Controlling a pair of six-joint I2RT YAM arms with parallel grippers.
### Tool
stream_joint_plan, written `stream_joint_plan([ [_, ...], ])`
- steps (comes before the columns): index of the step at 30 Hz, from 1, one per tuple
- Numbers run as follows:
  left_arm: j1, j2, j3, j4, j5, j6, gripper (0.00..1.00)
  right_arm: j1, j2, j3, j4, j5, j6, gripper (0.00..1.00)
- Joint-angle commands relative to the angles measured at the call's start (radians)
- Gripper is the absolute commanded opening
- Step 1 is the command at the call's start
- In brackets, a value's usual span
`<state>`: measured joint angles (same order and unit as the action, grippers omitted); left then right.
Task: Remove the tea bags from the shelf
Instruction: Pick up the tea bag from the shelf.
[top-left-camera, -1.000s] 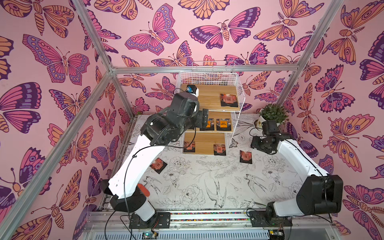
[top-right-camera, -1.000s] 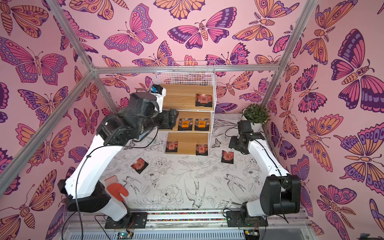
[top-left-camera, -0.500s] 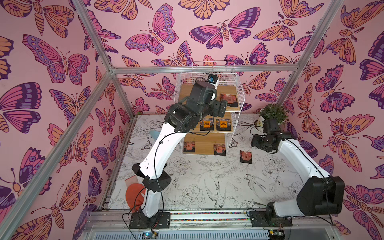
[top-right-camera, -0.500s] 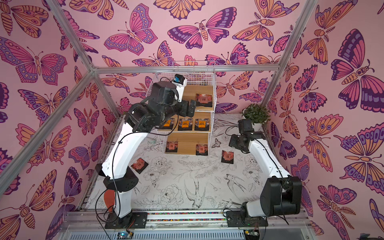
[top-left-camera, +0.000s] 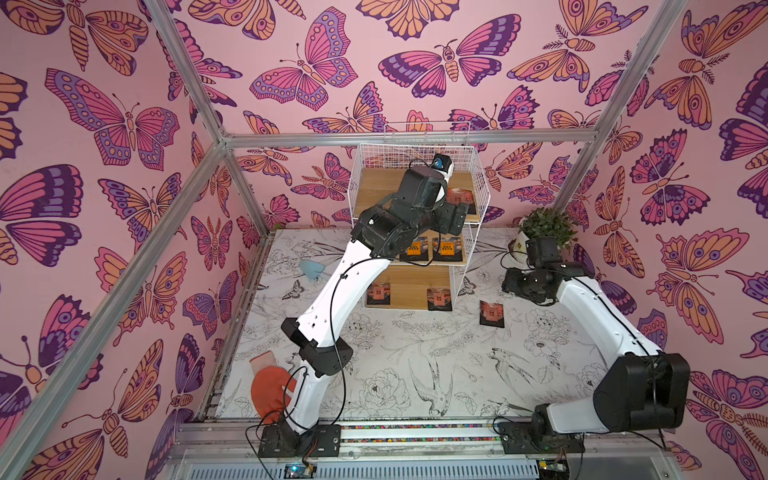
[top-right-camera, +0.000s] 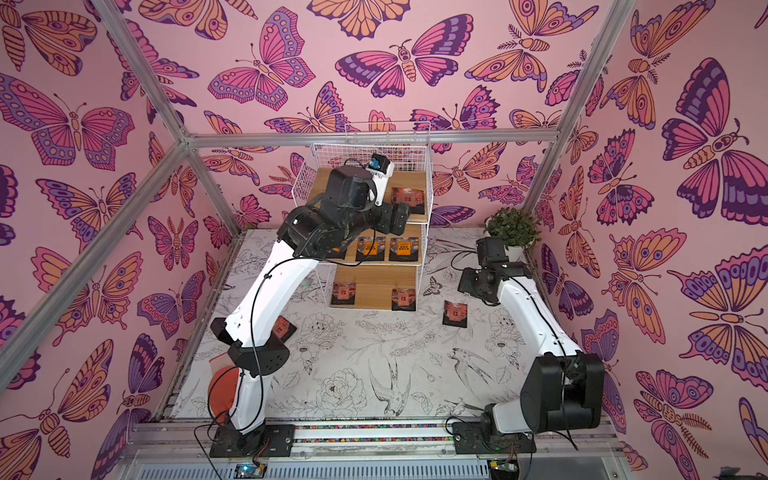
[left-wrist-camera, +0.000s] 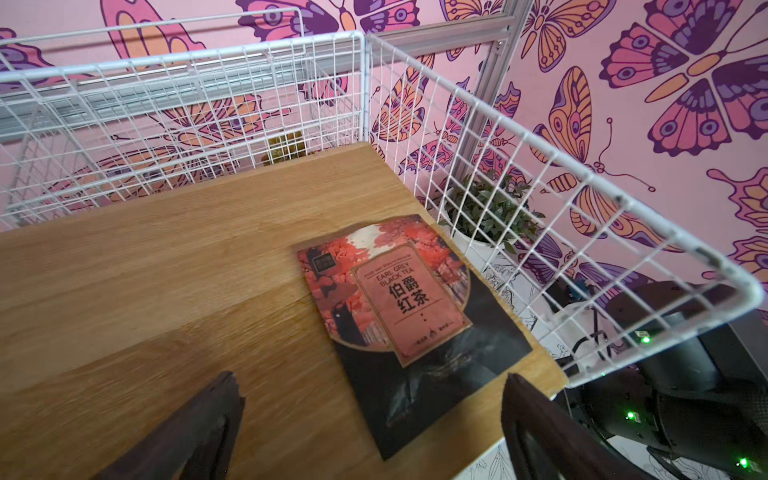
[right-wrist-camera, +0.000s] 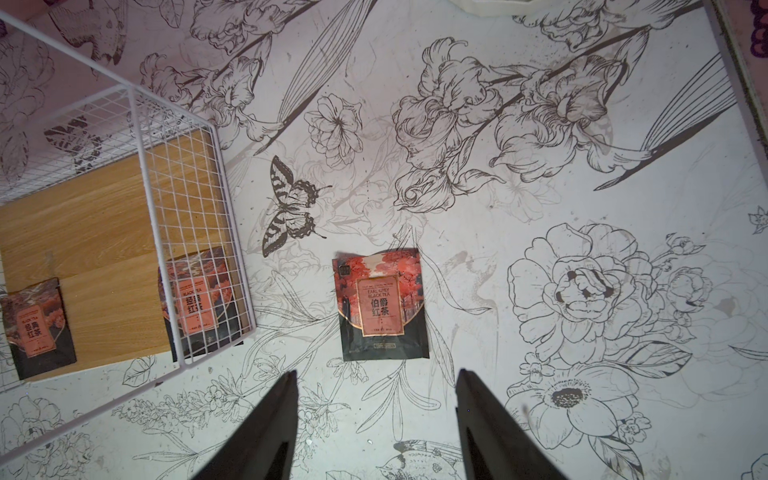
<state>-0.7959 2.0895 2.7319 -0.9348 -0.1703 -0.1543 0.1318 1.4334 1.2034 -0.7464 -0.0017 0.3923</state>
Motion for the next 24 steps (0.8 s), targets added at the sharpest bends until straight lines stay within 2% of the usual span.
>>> stream_joint_plan([
  [1,0.009,0.019,0.013,0.054,0.035,-0.022,1.00,-0.006,0.013,0.024,-0.006,-0.005,-0.006,0.64],
  [24,-0.006,0.073,0.011,0.086,0.060,-0.020,1.00,-0.005,0.023,0.018,0.011,-0.017,-0.008,0.64],
])
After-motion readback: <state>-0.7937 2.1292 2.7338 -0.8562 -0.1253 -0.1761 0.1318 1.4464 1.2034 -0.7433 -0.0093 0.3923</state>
